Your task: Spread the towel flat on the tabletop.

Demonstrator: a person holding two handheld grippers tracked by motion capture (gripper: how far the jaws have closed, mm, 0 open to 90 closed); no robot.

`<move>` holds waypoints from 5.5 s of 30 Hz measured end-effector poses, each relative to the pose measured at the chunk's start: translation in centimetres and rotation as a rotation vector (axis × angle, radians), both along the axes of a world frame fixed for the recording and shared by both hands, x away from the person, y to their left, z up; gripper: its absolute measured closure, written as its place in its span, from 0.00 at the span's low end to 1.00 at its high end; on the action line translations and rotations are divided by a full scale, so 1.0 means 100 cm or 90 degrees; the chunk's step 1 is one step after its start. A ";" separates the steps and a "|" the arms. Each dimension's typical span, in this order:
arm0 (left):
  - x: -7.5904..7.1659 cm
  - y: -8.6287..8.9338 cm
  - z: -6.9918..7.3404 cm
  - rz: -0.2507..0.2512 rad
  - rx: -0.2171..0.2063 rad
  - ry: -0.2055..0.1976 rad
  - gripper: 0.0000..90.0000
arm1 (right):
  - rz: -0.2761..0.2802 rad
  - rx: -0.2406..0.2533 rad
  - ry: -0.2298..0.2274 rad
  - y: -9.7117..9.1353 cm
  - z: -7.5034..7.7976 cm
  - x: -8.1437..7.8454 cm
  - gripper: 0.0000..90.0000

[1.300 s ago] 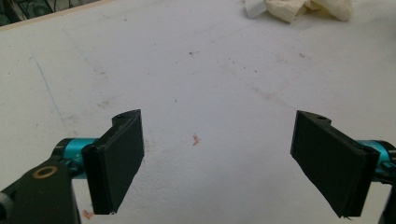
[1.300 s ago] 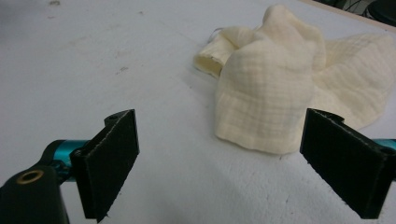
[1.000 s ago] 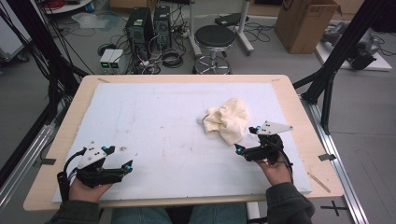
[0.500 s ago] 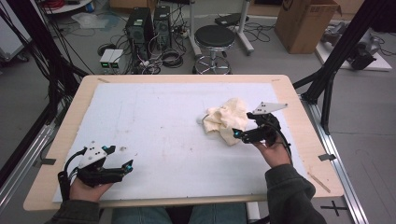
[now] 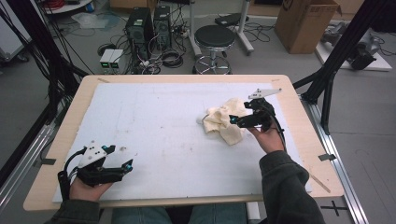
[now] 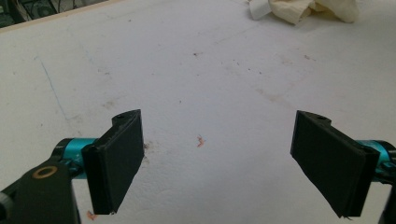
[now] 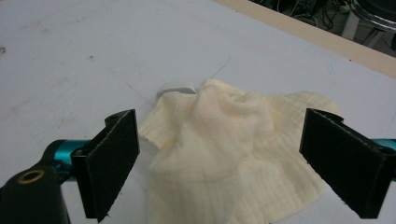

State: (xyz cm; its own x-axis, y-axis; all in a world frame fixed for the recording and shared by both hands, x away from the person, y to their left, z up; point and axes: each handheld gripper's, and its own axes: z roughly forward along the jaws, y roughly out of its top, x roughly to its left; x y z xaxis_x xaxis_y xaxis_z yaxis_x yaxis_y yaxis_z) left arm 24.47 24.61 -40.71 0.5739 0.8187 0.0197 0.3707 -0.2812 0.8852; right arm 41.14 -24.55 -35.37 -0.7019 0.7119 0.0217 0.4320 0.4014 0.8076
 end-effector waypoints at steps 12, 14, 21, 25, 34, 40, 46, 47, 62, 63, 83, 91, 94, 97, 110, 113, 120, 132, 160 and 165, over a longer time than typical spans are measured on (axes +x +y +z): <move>0.000 -0.001 0.000 -0.001 -0.001 -0.001 0.20 | -0.006 -0.021 0.026 0.017 -0.006 0.018 0.16; 0.001 -0.001 0.000 -0.003 -0.002 -0.002 0.20 | -0.008 -0.019 0.035 0.020 -0.009 0.021 0.17; 0.002 -0.002 0.000 -0.003 0.001 -0.001 0.20 | -0.008 -0.031 0.052 0.026 -0.018 0.028 0.22; 0.002 -0.002 0.000 -0.005 0.001 -0.001 0.20 | -0.003 -0.046 0.060 0.033 -0.024 0.032 0.25; 0.003 -0.002 0.000 -0.005 0.001 -0.002 0.20 | -0.003 -0.075 0.091 0.044 -0.041 0.042 0.39; 0.003 -0.003 0.000 -0.006 0.000 -0.002 0.20 | -0.017 -0.088 0.117 0.045 -0.051 0.048 0.49; 0.004 -0.004 -0.001 -0.007 0.002 -0.002 0.20 | -0.031 -0.102 0.124 0.048 -0.059 0.052 0.56; 0.004 -0.004 -0.001 -0.007 0.002 -0.002 0.20 | -0.031 -0.102 0.124 0.048 -0.059 0.052 0.56; 0.005 -0.005 -0.001 -0.009 0.006 -0.003 0.20 | -0.047 -0.121 0.134 0.054 -0.071 0.053 0.83; 0.005 -0.005 -0.001 -0.009 0.006 -0.003 0.20 | -0.047 -0.121 0.134 0.054 -0.071 0.053 0.83; 0.004 -0.001 -0.002 0.001 0.007 -0.002 0.20 | -0.045 -0.057 0.127 0.042 -0.063 0.053 0.89; 0.004 -0.002 -0.001 0.001 0.007 -0.002 0.20 | -0.034 -0.029 0.112 0.036 -0.051 0.048 0.90; 0.004 -0.002 -0.001 -0.001 0.005 -0.002 0.20 | -0.031 0.003 0.099 0.030 -0.042 0.044 0.90; 0.005 -0.003 -0.002 0.003 0.001 -0.003 0.20 | -0.026 0.016 0.087 0.027 -0.035 0.041 0.90; 0.004 -0.003 -0.001 0.002 0.003 -0.007 0.20 | -0.009 0.047 0.047 0.020 -0.013 0.025 0.89; 0.004 -0.003 -0.001 0.001 0.002 -0.008 0.20 | -0.009 0.052 0.045 0.019 -0.011 0.023 0.89; 0.004 -0.004 -0.001 -0.001 0.001 -0.008 0.20 | 0.007 0.068 0.033 0.022 -0.001 0.011 0.89; 0.004 -0.003 0.000 -0.001 0.002 -0.010 0.20 | 0.063 0.093 0.006 0.042 0.015 -0.011 0.89; 0.003 -0.003 0.000 -0.001 -0.001 -0.010 0.20 | 0.155 0.133 0.019 0.112 0.011 -0.027 0.89; 0.003 -0.002 0.000 -0.002 -0.001 -0.011 0.20 | 0.168 0.145 0.017 0.121 0.010 -0.029 0.89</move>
State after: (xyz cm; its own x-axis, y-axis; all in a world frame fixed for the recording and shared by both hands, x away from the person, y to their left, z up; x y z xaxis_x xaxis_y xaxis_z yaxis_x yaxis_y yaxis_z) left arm 24.81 24.37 -40.74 0.5755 0.8173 0.0284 0.3550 -0.2810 0.8916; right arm 38.19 -12.43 -34.33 -0.8584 0.4803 0.1800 0.3597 0.3135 0.8788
